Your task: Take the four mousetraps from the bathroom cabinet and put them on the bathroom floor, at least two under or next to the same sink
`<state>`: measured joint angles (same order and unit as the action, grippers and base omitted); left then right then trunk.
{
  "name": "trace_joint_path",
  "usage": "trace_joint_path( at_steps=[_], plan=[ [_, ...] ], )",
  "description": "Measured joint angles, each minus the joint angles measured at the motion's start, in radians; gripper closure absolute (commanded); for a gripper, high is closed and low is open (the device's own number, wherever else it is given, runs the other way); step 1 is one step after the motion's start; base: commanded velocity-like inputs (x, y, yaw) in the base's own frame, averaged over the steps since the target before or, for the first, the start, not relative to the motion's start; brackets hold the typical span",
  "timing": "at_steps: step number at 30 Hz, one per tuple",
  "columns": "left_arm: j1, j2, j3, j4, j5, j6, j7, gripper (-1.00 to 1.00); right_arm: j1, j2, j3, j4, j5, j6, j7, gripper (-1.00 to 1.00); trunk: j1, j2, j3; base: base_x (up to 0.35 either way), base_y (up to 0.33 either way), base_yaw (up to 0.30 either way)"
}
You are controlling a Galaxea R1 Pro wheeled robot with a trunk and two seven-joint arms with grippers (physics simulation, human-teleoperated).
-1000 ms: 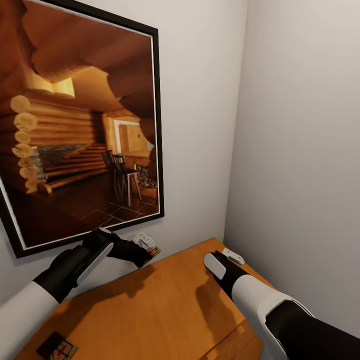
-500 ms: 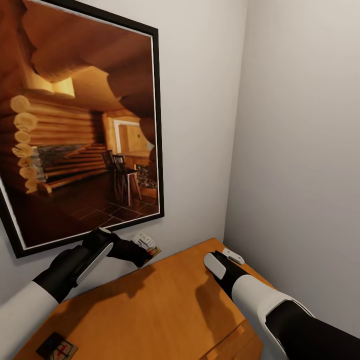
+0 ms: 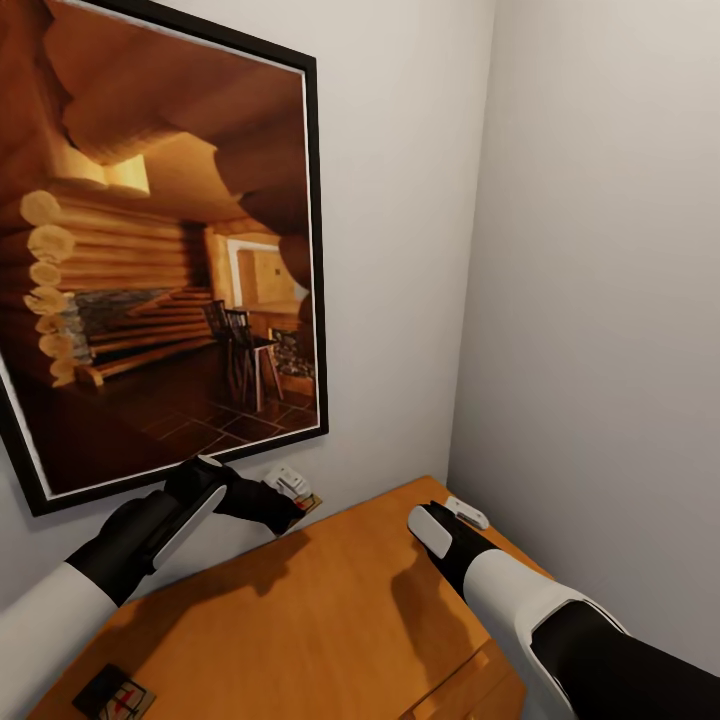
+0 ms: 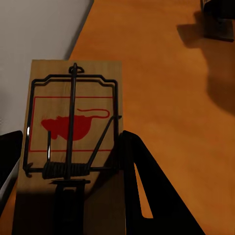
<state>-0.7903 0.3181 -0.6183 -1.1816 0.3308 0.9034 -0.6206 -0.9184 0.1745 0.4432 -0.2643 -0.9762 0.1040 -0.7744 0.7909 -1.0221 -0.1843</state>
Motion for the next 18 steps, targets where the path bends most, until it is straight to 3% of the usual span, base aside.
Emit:
trace_joint_path(
  at_steps=[18],
  plan=[
    [0.0,0.001,0.002,0.0,0.0,0.0,0.0,1.0,0.0,0.0,0.002,-0.001,-0.002,-0.001,-0.003,1.0,0.0,0.0,0.0,0.0,0.0,0.0]
  ],
)
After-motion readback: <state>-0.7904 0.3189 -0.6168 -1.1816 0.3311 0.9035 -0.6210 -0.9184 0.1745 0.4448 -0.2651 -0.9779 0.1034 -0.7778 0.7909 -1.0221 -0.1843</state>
